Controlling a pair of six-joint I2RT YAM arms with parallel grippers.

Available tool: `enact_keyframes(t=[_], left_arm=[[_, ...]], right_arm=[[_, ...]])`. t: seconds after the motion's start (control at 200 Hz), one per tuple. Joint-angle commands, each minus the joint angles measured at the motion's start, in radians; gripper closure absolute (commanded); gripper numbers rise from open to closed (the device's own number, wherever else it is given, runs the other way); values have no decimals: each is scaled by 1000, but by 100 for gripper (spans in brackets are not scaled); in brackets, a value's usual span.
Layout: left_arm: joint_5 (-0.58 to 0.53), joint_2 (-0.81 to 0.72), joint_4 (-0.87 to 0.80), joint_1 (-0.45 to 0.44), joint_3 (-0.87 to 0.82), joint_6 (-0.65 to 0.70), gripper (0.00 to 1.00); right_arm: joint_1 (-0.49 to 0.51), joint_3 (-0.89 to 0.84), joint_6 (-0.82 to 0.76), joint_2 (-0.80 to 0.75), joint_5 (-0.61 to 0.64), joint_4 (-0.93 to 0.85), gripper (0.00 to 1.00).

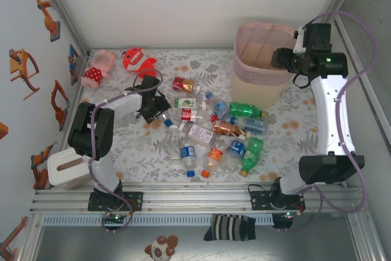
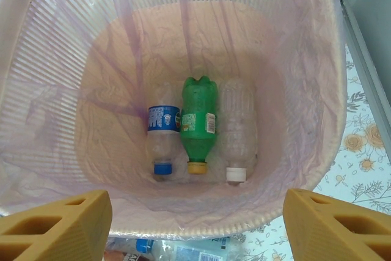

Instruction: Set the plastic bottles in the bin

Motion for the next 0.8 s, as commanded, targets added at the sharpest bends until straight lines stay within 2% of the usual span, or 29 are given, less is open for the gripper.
enact_keyframes(t=[0.0,0.215,0.376,0.791], left_arm=[[6,-42,-8,-1,-25,-12,28],[5,-45,-19,-3,-30,2,33],[-1,-58,-35,-11,-28,-1,29],[-38,-54,-59,-37,-33,0,33]], right_arm=[[9,-6,0,-32,-8,24,27],[8,-11,2,-36,-14,25,27],[8,-13,5,-40,-17,25,28],[7,-16,5,-52,-24,23,28]])
